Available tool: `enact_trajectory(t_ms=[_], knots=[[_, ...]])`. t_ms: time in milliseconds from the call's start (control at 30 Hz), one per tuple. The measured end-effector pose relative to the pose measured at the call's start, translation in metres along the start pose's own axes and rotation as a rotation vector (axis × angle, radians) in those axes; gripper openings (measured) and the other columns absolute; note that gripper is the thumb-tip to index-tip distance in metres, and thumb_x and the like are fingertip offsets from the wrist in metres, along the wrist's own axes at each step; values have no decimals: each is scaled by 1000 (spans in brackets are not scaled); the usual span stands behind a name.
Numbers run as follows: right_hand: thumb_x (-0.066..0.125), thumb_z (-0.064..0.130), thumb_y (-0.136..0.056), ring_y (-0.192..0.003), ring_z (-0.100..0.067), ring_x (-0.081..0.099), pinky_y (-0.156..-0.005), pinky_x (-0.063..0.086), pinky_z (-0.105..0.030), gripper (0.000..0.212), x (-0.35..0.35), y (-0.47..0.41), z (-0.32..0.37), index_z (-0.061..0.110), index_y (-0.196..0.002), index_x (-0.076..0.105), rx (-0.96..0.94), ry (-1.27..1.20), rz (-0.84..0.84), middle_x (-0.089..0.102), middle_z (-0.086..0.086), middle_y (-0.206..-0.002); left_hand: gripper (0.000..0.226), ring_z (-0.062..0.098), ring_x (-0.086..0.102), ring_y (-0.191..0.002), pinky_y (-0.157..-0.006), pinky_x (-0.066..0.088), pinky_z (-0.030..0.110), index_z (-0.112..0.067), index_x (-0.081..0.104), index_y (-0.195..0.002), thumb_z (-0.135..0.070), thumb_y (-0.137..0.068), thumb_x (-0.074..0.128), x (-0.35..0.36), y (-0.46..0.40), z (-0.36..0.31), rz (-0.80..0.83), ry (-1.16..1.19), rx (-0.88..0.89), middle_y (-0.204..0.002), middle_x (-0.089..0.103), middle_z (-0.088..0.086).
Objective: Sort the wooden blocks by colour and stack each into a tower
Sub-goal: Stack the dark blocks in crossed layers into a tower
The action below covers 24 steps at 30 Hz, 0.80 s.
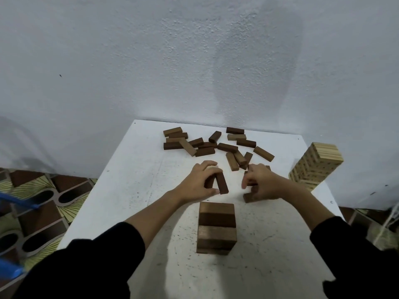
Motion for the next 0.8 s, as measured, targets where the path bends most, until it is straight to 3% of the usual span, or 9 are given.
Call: enact_trajectory(t_ms=[133,300,500,600,667,800], knots=[[73,29,-79,-98,-11,30,-78,36,-22,29,11,7,3,22,-105,63,-20,119,-40,36,4,-103,59,22,23,-127,-104,34,38,-34,45,-138,-44,-84,66,14,-9,-2,142,-261,36,-153,20,-2],[60,28,-88,-96,-13,37,-78,39,-26,24,18,-7,19,11,-105,62,9,108,-105,49,-4,-112,46,26,22,-127,-104,32,37,-25,55,-128,-30,-85,68,11,-7,-4,92,-182,-12,-149,27,4],[60,35,-90,-91,-19,55,-77,48,-32,34,19,-33,33,7,-109,57,141,-119,-261,58,-8,-107,46,23,23,-124,-102,29,33,-26,54,-128,-25,-84,69,0,9,13,57,-70,-113,-141,34,6],[61,22,-91,-80,-18,58,-75,50,-29,35,19,-39,35,2,-119,55,169,-414,-312,60,-15,-110,48,20,25,-122,-103,33,34,-30,55,-127,-25,-82,72,-7,17,20,51,-24,-138,-138,35,3],[61,15,-91,-71,-17,59,-66,51,-24,38,19,-38,36,2,-125,52,142,-573,-301,57,-14,-118,55,20,25,-125,-106,35,37,-32,53,-130,-25,-80,75,-9,21,24,72,-8,-148,-141,33,0],[73,18,-81,-88,-15,60,-71,50,-20,68,20,-32,39,11,-139,39,52,-632,-157,44,-5,-139,73,18,31,-126,-105,40,36,-28,43,-137,-14,-75,79,-11,22,27,58,104,-169,-140,37,-2]])
Point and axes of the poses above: each hand's wrist, its own y-axis away from the middle knuckle, its own x-axis out of the palm, z = x × y, the point moved 4 cm from there along -y, towards the middle knuckle
